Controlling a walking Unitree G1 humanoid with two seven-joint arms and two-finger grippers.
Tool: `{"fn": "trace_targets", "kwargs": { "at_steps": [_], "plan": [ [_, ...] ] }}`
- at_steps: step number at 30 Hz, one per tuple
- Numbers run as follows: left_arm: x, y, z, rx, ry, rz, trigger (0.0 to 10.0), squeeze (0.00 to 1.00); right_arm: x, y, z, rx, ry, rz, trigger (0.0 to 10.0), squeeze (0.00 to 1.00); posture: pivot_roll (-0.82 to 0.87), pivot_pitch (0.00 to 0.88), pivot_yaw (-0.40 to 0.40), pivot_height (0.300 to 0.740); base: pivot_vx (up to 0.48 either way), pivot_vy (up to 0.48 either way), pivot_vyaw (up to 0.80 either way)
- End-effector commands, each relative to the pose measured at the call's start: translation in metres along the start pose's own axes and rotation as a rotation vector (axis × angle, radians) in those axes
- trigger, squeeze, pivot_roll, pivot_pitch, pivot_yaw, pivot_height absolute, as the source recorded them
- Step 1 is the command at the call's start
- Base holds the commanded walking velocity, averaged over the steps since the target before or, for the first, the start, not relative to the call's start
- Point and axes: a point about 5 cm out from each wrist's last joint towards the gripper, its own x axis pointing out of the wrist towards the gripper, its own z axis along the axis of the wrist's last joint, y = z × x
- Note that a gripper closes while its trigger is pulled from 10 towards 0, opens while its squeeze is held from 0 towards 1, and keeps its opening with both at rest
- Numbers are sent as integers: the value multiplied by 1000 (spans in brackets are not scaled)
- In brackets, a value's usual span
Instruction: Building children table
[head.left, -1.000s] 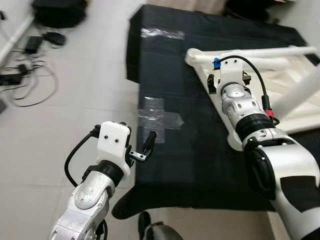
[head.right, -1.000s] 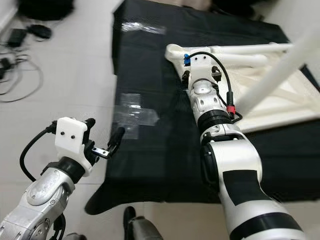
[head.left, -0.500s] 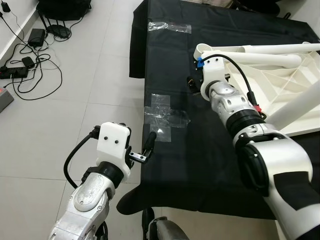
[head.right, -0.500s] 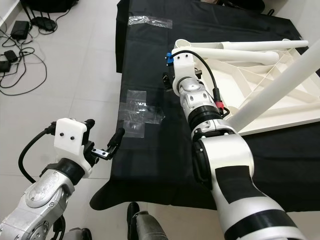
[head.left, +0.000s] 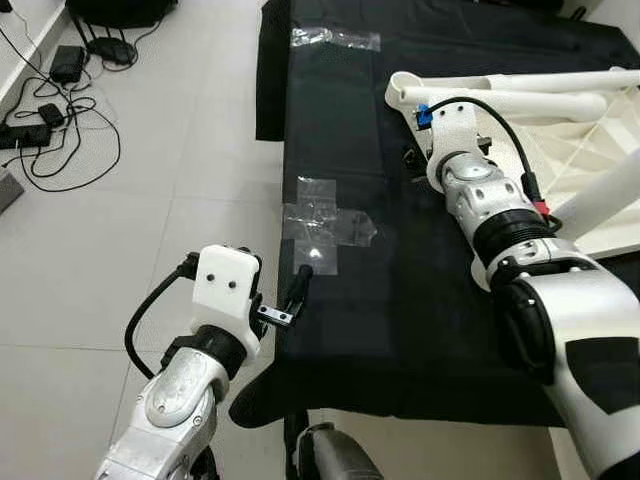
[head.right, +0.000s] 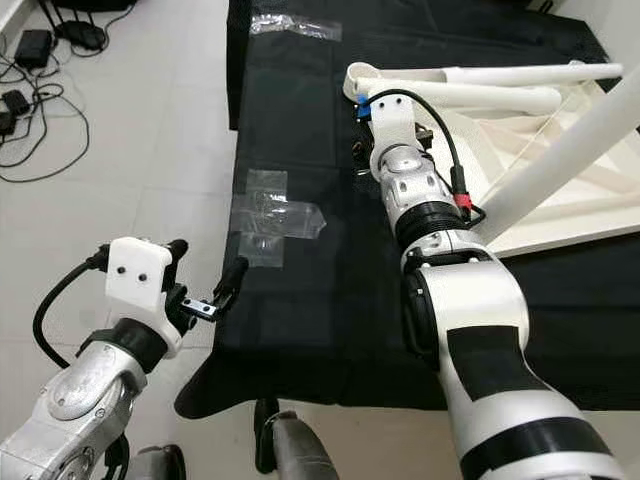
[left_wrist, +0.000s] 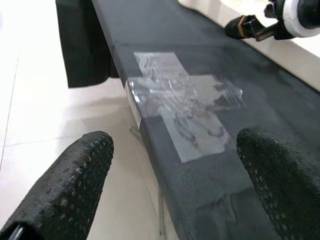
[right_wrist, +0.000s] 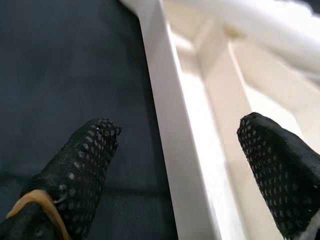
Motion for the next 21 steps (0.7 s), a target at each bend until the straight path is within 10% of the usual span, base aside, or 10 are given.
{"fn": "trace_targets", "kwargs": {
  "at_steps": [1, 14, 17, 18, 21],
  "plan": [
    [-4, -5, -1, -27, 15, -17, 10000, 0, 1, -10, -12, 7, 62, -26, 10000, 0, -21, 394, -184, 740, 0, 0, 0],
    [-5, -3, -3, -26, 24, 1, 10000, 0, -1, 12, -22, -94, 101, 289, 10000, 0, -27, 406, -198, 740, 0, 0, 0],
    [-6, -3, -2, -22, 25, 2, 10000, 0, -2, 14, -23, -136, 107, 319, 8510, 0, -27, 406, -198, 740, 0, 0, 0],
    [-6, -3, -2, -22, 25, 3, 10000, 0, -2, 13, -24, -158, 112, 331, 0, 0, -27, 406, -198, 740, 0, 0, 0],
    [-5, -2, -1, -20, 22, 10, 10000, 0, -2, 10, -24, -162, 124, 337, 0, 0, -32, 401, -198, 740, 0, 0, 0]
  ]
}}
